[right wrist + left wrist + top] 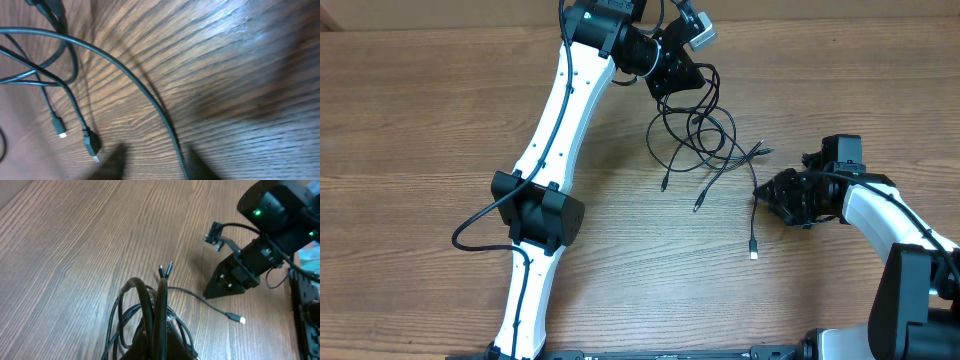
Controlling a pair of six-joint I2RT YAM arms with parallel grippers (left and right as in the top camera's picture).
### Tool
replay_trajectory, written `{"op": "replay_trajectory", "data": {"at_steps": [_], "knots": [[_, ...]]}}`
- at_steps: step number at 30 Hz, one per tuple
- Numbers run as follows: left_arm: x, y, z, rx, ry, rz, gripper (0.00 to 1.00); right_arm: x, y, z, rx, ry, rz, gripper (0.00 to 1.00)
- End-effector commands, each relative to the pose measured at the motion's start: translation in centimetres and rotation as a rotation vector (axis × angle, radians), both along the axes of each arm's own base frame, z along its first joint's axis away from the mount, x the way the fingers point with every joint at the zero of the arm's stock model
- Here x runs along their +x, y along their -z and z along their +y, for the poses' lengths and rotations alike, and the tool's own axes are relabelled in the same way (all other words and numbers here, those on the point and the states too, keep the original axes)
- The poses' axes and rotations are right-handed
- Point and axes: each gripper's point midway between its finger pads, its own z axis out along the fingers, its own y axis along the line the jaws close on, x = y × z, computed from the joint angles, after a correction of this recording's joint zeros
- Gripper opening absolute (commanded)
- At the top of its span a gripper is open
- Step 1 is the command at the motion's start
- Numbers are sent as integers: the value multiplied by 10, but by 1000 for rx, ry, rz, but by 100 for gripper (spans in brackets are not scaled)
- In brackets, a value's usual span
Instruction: Untangle cables
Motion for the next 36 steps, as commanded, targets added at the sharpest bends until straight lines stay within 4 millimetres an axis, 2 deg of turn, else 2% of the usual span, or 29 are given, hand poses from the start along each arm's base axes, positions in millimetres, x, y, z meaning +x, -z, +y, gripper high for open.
{"op": "replay_trajectory", "data": {"at_steps": [1,4,6,8,10,12,13,17,19,23,29,32,34,36], "knots": [[6,-6,7,23,-4,-60,4,2,-7,11,69,-21,-26,4],[10,-2,11,50,-22,-70,4,9,-20,24,148,-82,-99,5],[9,-3,11,42,-14,-71,4,16,-37,39,239,-153,-188,12],[6,-7,9,11,16,-77,4,23,-58,54,350,-221,-288,30],[2,-16,6,-43,48,-80,4,29,-81,65,451,-280,-387,55],[-1,-30,4,-110,73,-74,4,35,-105,74,543,-336,-488,69],[-4,-38,4,-151,84,-63,4,39,-113,75,567,-339,-512,72],[-22,-78,2,-355,152,29,4,60,-126,71,581,-247,-523,74],[-30,-91,1,-425,187,69,4,68,-127,69,569,-196,-515,75],[-39,-99,-2,-470,206,134,4,78,-120,67,525,-113,-484,76],[-60,-119,-10,-574,299,191,4,82,-109,83,443,-103,-478,74],[-65,-118,-16,-573,313,197,4,84,-98,86,392,-61,-443,70],[-66,-118,-18,-571,317,197,4,84,-88,85,341,-33,-418,61],[-64,-116,-18,-561,310,189,4,80,-69,76,260,22,-356,51]]}}
